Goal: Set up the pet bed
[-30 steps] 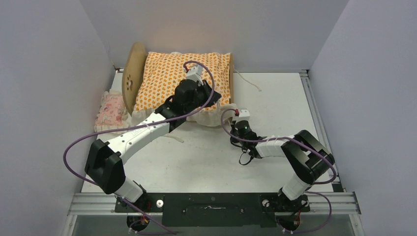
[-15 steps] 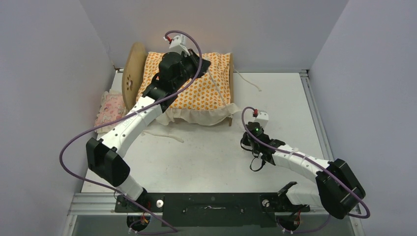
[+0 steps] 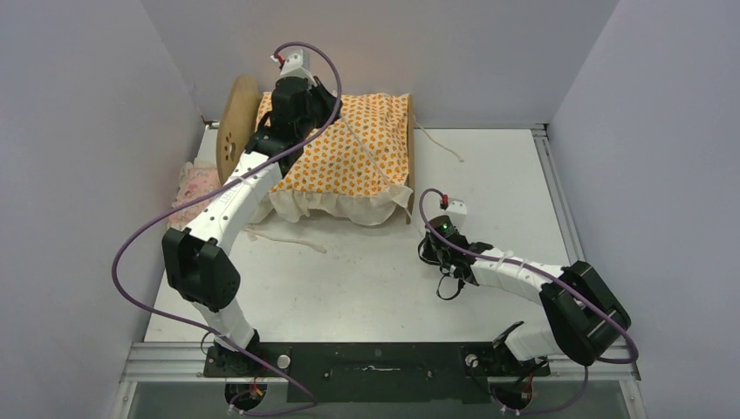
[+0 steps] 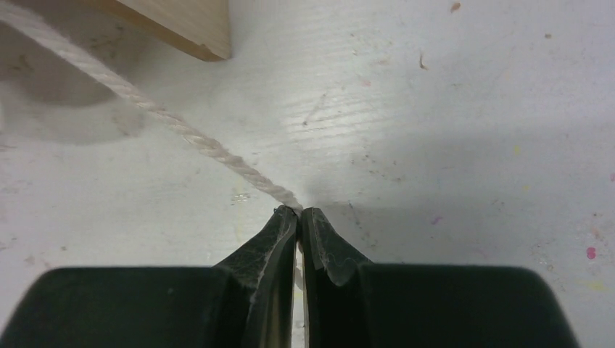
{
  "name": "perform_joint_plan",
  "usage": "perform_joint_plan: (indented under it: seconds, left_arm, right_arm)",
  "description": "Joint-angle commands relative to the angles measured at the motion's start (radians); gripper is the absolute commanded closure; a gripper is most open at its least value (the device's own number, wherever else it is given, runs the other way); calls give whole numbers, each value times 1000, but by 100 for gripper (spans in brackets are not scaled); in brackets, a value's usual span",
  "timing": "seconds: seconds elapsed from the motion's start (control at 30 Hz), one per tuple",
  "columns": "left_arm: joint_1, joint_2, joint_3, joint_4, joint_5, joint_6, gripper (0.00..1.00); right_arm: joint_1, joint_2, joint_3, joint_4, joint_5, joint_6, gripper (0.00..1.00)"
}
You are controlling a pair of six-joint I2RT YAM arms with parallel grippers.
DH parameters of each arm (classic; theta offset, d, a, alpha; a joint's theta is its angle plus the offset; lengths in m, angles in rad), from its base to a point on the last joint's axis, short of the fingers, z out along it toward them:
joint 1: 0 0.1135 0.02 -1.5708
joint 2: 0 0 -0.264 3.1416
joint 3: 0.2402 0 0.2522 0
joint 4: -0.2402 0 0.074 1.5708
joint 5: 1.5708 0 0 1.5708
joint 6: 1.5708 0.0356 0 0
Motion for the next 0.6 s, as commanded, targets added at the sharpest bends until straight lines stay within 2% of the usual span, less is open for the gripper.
perform_joint_plan:
  seconds: [0.0, 0.33, 0.57]
  left_arm:
    - [39, -73, 86, 36, -55, 40, 100]
    - [60, -44, 165, -11, -59, 68, 100]
    - [60, -29, 175, -32, -31, 78, 100]
  right_arm:
    - [5, -75, 58, -28, 13, -18, 95]
    - [-43, 46, 41, -21, 102, 11, 95]
    - [-94, 20, -12, -31, 74, 43, 95]
